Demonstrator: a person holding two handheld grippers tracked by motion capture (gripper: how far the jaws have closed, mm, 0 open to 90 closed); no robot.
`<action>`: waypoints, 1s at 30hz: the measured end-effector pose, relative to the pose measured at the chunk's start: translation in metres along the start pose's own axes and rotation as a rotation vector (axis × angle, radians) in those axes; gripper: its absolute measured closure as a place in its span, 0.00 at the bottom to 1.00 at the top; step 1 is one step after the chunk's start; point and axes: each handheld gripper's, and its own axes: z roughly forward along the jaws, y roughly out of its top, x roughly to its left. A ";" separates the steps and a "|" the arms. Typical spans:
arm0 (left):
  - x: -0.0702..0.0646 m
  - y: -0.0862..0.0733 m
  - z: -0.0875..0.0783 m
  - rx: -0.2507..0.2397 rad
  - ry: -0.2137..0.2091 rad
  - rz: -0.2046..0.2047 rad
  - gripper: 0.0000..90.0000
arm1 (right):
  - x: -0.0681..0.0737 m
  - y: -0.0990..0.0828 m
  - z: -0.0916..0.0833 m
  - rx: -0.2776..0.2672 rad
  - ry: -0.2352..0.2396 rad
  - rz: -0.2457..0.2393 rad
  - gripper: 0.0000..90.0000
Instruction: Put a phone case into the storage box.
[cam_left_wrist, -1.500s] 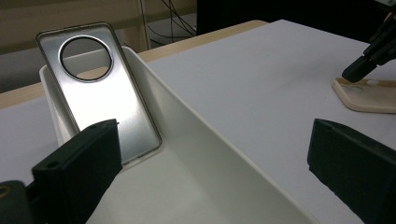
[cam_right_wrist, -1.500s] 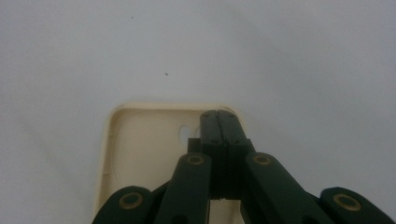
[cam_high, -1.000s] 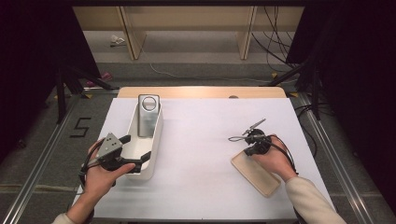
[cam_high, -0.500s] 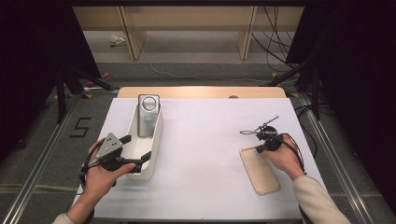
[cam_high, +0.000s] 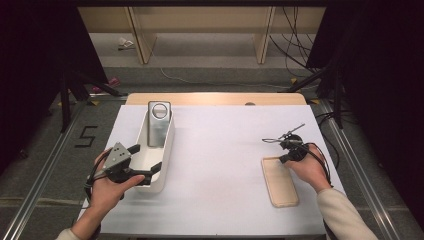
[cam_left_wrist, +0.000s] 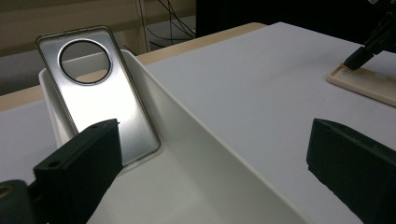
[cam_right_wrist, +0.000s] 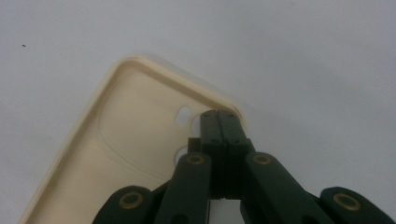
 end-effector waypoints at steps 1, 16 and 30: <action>0.000 0.000 0.000 0.001 0.000 0.000 0.03 | 0.000 0.000 0.000 0.003 -0.001 0.002 1.00; 0.001 -0.001 0.000 0.006 -0.001 0.000 0.04 | 0.003 -0.002 -0.009 -0.064 0.002 -0.069 0.83; -0.001 -0.003 0.000 0.016 -0.004 0.011 0.04 | 0.018 -0.017 -0.036 -0.080 0.039 -0.433 0.29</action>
